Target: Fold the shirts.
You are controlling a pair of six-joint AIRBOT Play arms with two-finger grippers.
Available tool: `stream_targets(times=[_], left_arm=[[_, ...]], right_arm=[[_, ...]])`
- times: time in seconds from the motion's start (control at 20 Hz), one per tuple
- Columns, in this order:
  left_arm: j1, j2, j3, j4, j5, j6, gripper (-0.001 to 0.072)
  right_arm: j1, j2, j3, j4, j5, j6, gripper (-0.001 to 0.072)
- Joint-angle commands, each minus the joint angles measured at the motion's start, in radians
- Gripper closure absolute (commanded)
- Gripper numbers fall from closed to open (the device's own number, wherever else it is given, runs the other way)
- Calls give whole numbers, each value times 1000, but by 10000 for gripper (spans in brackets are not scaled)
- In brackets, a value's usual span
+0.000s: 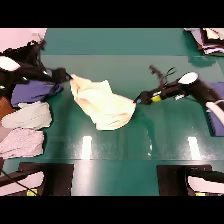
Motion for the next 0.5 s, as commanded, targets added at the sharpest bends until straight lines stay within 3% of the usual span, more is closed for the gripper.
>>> stream_targets(times=[0.0, 0.2, 0.45], left_arm=[[0, 151, 168, 1, -29, 4, 685], [0, 312, 440, -16, -39, 4, 684], [0, 399, 644, -49, -57, -5, 684]], right_arm=[[-60, 175, 107, -182, 3, 74, 700], [-119, 349, 358, -341, 19, 132, 700], [-174, 455, 552, -356, 69, 162, 700]])
